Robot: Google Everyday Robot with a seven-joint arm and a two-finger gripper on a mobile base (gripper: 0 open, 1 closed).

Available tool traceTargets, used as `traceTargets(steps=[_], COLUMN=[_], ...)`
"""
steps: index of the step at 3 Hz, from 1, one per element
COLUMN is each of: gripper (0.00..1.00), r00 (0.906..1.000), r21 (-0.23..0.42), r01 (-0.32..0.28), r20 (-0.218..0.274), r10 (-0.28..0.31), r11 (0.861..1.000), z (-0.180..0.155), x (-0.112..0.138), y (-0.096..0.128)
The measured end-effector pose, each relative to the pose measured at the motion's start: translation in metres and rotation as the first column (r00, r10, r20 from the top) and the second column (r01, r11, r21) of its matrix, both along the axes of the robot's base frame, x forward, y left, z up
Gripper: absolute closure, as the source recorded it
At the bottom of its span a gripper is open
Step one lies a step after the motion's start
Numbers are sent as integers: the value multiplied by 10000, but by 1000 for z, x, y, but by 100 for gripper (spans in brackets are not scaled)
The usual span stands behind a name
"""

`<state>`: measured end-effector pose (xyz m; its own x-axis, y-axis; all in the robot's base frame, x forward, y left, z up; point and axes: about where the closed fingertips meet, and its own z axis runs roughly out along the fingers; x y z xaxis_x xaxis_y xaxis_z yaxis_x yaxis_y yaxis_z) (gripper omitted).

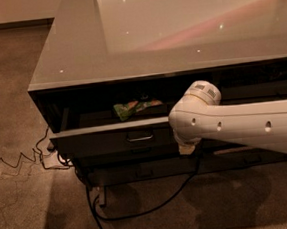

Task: Open top drawer

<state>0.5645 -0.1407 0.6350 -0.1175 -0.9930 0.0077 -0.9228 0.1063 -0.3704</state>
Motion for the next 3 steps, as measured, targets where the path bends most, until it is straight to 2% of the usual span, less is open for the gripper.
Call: traceTargets(steps=[2, 3], gripper=[88, 100], r00=[10000, 10000], r21=[-53, -45], r01=[57, 87], r20=[16, 26], r10=[-57, -87], r11=[10000, 10000], z=[9, 14], x=[-6, -7], y=[-4, -5])
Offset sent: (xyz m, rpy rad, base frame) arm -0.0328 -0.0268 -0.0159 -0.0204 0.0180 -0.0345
